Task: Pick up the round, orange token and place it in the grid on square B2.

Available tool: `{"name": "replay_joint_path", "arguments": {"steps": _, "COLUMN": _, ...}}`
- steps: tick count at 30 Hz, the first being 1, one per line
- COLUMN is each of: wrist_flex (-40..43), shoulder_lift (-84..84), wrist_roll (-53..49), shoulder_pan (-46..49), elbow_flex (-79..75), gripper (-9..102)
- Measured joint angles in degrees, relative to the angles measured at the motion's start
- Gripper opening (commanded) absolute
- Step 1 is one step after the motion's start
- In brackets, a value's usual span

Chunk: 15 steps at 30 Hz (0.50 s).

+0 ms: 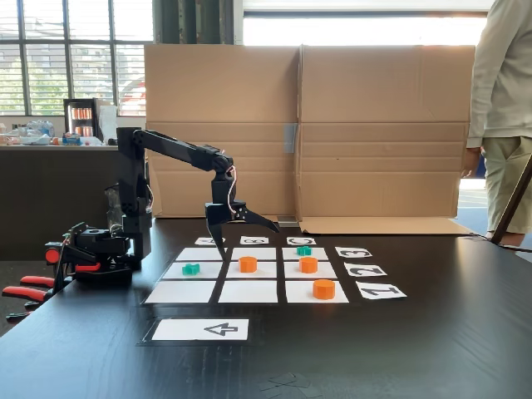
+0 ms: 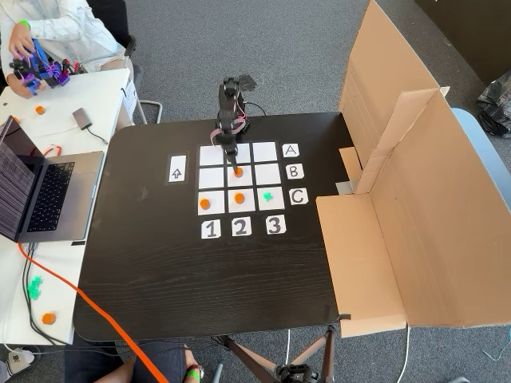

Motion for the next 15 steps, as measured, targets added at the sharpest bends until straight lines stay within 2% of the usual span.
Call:
{"name": "replay_joint_path", "arguments": {"steps": 1, "wrist_flex": -0.8, "shoulder_lift": 4.1, "wrist_roll": 0.1, "shoulder_pan": 2.2, "elbow_flex": 1.1, "gripper": 55}}
{"name": "replay_joint_path", "arguments": {"steps": 4, "wrist_flex": -4.2, "shoulder_lift": 14.4, "wrist_roll": -1.0, "shoulder_pan": 8.3, "elbow_flex": 3.8, "gripper": 20}}
{"name": "replay_joint_path", "arguments": {"steps": 6, "wrist_flex": -8.0, "shoulder_lift": 22.9, "wrist_roll": -1.1, "shoulder_pan": 15.5, "elbow_flex": 5.3, "gripper": 2}}
{"name": "replay_joint_path", "arguments": {"steps": 10, "wrist_flex": -17.2, "shoulder_lift": 33.7, "wrist_roll": -0.8, "shoulder_pan": 31.3, "elbow_flex": 7.9, "gripper": -1}}
{"name": "replay_joint_path", "arguments": {"steps": 15, "wrist_flex": -26.9, "shoulder_lift": 43.9, "wrist_roll": 6.8, "shoulder_pan": 53.4, "elbow_flex": 15.3, "gripper": -1}}
